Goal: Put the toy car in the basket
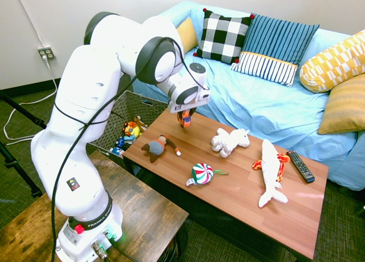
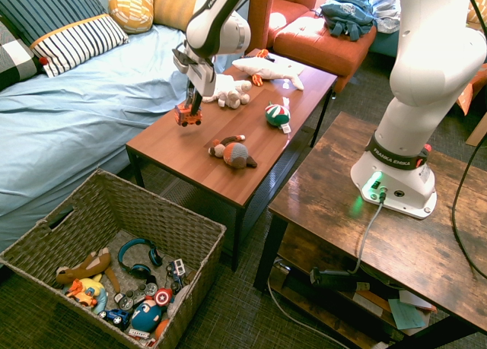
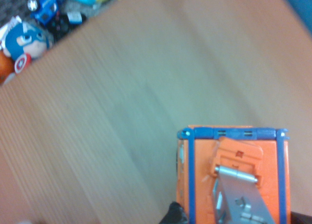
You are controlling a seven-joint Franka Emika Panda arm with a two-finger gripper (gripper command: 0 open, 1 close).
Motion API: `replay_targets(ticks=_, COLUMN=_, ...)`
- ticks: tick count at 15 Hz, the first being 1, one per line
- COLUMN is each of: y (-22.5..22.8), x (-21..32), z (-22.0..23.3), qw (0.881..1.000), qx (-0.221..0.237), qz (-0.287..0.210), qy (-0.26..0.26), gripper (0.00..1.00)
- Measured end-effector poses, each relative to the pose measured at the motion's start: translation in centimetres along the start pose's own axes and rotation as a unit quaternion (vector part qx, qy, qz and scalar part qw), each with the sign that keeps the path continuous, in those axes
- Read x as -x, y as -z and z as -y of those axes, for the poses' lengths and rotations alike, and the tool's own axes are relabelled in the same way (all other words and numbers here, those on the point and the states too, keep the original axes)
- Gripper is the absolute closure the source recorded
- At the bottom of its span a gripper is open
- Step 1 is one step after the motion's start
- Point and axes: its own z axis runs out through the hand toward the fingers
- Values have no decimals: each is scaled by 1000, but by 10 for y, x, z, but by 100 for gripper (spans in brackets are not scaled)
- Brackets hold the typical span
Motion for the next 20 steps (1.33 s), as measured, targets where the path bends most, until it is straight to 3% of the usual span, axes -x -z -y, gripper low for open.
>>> replay_targets(ticks=2, y=11, x=4, z=74, qw=999, qx=-30, qz=-1, qy=35, gripper=100)
replay_targets(ticks=5, y=-20, x=44, z=159, qw=995, qx=-46, qz=35, qy=87, gripper=100)
replay_targets(ticks=10, y=-97, x=93, z=203, qw=989, qx=-44, qz=87, qy=116, gripper=100)
replay_targets(ticks=15, y=-109, x=93, z=254, qw=985, qx=-51, qz=90, qy=135, gripper=100)
replay_targets(ticks=16, y=-112, x=96, z=258, qw=985, qx=-50, qz=93, qy=136, gripper=0)
replay_targets(ticks=20, y=-118, x=101, z=260, qw=984, qx=-47, qz=100, qy=138, gripper=0)
